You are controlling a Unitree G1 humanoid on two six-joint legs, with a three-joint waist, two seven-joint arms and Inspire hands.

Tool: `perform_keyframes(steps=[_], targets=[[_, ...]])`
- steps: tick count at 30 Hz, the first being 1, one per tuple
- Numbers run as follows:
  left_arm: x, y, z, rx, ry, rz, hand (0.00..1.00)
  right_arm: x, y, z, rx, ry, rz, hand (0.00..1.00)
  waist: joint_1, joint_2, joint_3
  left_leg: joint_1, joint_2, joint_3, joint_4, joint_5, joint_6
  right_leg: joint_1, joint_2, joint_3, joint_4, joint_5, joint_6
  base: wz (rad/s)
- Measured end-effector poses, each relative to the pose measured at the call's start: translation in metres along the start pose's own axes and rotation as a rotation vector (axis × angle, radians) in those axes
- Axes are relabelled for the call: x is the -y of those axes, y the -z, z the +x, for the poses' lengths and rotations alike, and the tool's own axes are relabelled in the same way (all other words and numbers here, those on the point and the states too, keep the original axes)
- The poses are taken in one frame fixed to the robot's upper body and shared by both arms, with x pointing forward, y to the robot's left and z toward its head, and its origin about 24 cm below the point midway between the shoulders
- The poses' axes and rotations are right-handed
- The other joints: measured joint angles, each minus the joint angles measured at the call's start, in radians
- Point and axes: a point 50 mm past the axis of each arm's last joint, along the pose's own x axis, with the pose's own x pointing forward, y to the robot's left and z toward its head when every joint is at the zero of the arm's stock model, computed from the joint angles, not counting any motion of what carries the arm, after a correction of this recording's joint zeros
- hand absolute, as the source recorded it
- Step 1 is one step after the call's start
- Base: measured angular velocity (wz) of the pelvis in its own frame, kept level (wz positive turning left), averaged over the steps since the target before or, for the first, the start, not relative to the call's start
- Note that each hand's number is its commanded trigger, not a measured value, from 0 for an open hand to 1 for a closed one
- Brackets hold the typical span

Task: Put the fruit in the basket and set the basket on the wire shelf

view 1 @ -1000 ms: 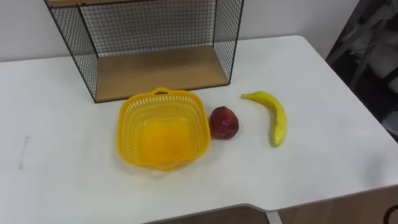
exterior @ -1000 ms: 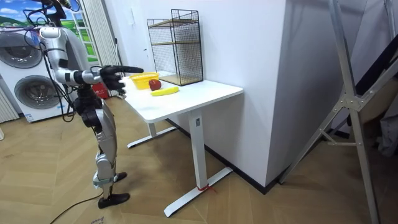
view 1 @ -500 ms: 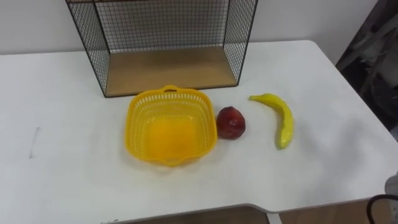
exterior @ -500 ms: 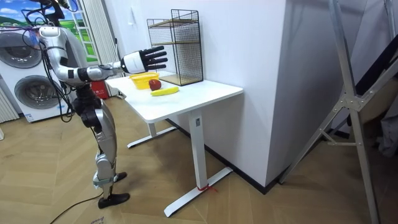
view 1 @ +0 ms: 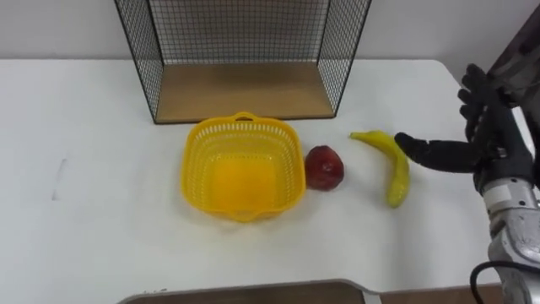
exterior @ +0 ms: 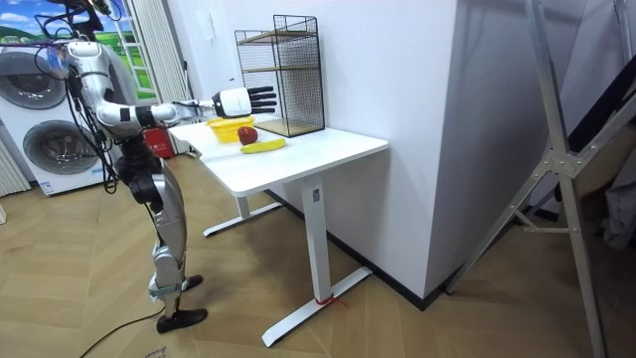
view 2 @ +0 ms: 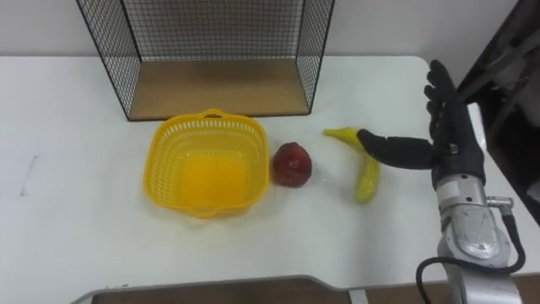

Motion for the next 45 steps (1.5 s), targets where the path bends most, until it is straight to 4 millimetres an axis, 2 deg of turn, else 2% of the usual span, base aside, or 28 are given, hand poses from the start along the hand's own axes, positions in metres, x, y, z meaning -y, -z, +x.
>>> perform_keyframes(steps=[5,10,13,18,20,25,29,30,36,42,45], targets=[[0.001,-0.005,0.001,0.011,0.005,0.011,0.0,-0.013,0.004,0.0,-0.018,-0.102,-0.032,0.0,0.004,-0.001,0.0,0.001,0.0,-0.008,0.0,0.0,0.0,0.007,0.001,-0.007,0.0,0.0,0.0,0.05],[0.0,-0.016,0.002,0.036,0.032,0.056,0.0,-0.036,0.019,-0.003,-0.101,-0.283,-0.183,0.0,0.011,-0.01,0.0004,-0.001,0.0,-0.007,0.002,0.0,0.0,0.007,0.001,-0.004,0.0,0.0,-0.001,0.0],[-0.004,-0.022,0.003,0.05,0.034,0.082,0.0,-0.044,0.02,-0.004,-0.107,-0.347,-0.201,0.0,0.025,-0.023,0.0,-0.001,0.0,-0.007,0.003,0.0,0.0,0.007,0.001,-0.005,0.0,0.001,-0.001,0.0],[-0.006,-0.023,0.003,0.052,0.03,0.085,0.0,-0.051,0.015,0.001,-0.096,-0.417,-0.202,0.0,0.03,-0.031,-0.0029,-0.001,0.0,-0.007,0.006,0.0,0.0,0.007,0.0,-0.005,0.0,0.001,-0.001,0.0],[-0.006,-0.023,0.003,0.051,0.03,0.086,0.0,-0.052,0.012,0.003,-0.091,-0.428,-0.202,0.0,0.03,-0.03,-0.0023,-0.002,0.0,-0.008,0.012,0.0,0.0,0.008,0.0,-0.006,0.0,0.001,-0.001,0.0],[-0.006,-0.023,0.003,0.05,0.033,0.103,0.0,-0.053,0.012,0.004,-0.096,-0.459,-0.203,0.0,0.03,-0.018,0.005,-0.004,0.0,-0.019,0.016,0.0,0.0,0.016,0.001,-0.015,-0.001,0.001,-0.001,0.06],[-0.006,-0.025,0.003,0.05,0.029,0.121,0.0,-0.054,0.014,0.004,-0.115,-0.475,-0.229,0.0,0.031,-0.013,0.006,-0.009,0.0,-0.024,0.018,0.0,-0.001,0.015,0.0,-0.023,-0.001,0.002,-0.002,0.05],[-0.006,-0.026,0.003,0.049,0.028,0.126,0.0,-0.054,0.014,0.003,-0.121,-0.481,-0.228,0.0,0.029,-0.016,0.0033,-0.013,0.0,-0.027,0.021,0.0,-0.001,0.015,0.0,-0.028,-0.001,0.003,-0.003,0.08],[-0.005,-0.029,0.002,0.065,0.026,0.155,0.0,-0.054,0.02,0.002,-0.148,-0.497,-0.229,0.0,0.041,-0.01,0.005,-0.014,0.001,-0.03,0.033,0.0,-0.001,0.021,0.0,-0.032,-0.001,0.005,-0.004,0.02],[-0.001,-0.031,0.002,0.069,0.036,0.152,0.0,-0.053,0.026,0.002,-0.189,-0.495,-0.273,0.0,0.051,0.005,-0.0051,-0.017,0.0,-0.033,0.037,0.0,0.0,0.022,0.0,-0.035,-0.001,0.009,-0.004,0.0],[-0.001,-0.029,0.002,0.057,0.036,0.152,0.0,-0.052,0.026,0.002,-0.191,-0.496,-0.291,0.0,0.051,0.008,-0.0059,-0.017,0.0,-0.036,0.04,0.0,0.0,0.025,0.001,-0.037,-0.001,0.01,-0.004,0.01]])
